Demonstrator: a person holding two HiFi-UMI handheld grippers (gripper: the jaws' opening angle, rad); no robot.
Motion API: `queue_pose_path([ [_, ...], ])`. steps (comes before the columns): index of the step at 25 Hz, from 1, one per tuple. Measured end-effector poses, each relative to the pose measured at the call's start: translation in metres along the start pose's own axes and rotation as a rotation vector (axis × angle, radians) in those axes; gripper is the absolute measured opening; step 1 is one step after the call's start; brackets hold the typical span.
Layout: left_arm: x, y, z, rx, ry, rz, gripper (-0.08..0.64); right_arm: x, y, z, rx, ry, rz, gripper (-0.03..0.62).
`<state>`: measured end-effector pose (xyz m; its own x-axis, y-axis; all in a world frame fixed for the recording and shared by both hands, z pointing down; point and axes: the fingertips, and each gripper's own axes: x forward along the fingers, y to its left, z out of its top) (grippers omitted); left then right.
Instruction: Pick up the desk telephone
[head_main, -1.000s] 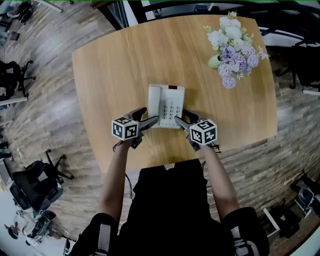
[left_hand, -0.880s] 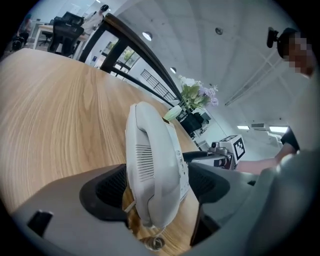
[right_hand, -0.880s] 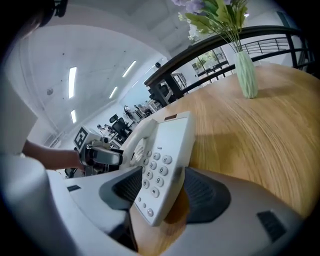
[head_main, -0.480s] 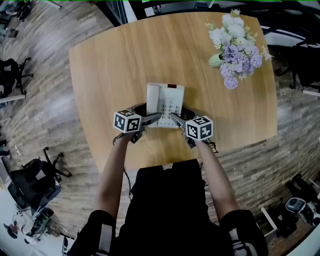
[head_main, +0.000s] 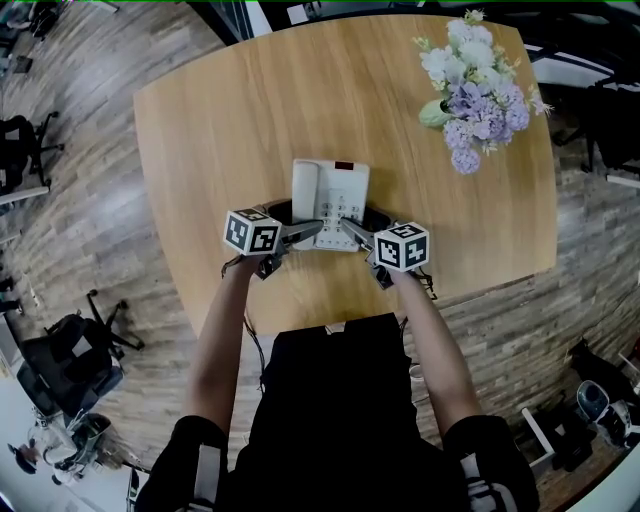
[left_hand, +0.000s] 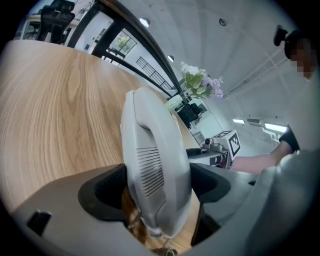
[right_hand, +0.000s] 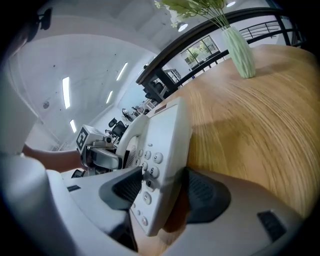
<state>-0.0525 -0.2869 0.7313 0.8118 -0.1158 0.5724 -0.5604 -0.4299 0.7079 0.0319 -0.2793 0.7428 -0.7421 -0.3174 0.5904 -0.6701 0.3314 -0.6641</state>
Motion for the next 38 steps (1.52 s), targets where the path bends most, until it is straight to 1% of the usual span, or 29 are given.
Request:
queue_pose_path([
  [2,0.0004,-0.0002,0.0006,-0.002,-0.002,-0.003,0.382,0.0001,-0.0008,-0.0006,0.001,0.003,-0.001,0.261],
  [13,0.0006,0.0007,0.0046,-0.017,-0.073,-0.003,0.382,0.0002,-0.0030,0.0001,0.005,-0.002,-0.016,0.265],
  [20,0.0010,0.0004,0.0054,-0.027,-0.064,-0.005,0.382,0.0002,-0.0025,0.0003,-0.001,-0.004,-0.022,0.265],
  [25,0.0009,0.0003,0.0059,-0.041,-0.078,0.013,0.381,-0.0007,-0.0022,0.0000,0.021,-0.005,-0.017,0.265],
  [29,0.0007,0.0013,0.0073,-0.049,-0.116,0.035,0.380,0.0002,-0.0026,0.0009,0.019,-0.010,-0.020,0.265],
  [34,0.0017,0.0011,0.0066,-0.051,-0.100,0.040,0.380,-0.0006,-0.0029,0.0005,0.041,-0.029,-0.033,0.265],
  [38,0.0007,0.0007,0.0022,-0.062,-0.098,0.038,0.382,-0.0005,-0.0022,-0.0015,0.040,-0.016,-0.042,0.265],
])
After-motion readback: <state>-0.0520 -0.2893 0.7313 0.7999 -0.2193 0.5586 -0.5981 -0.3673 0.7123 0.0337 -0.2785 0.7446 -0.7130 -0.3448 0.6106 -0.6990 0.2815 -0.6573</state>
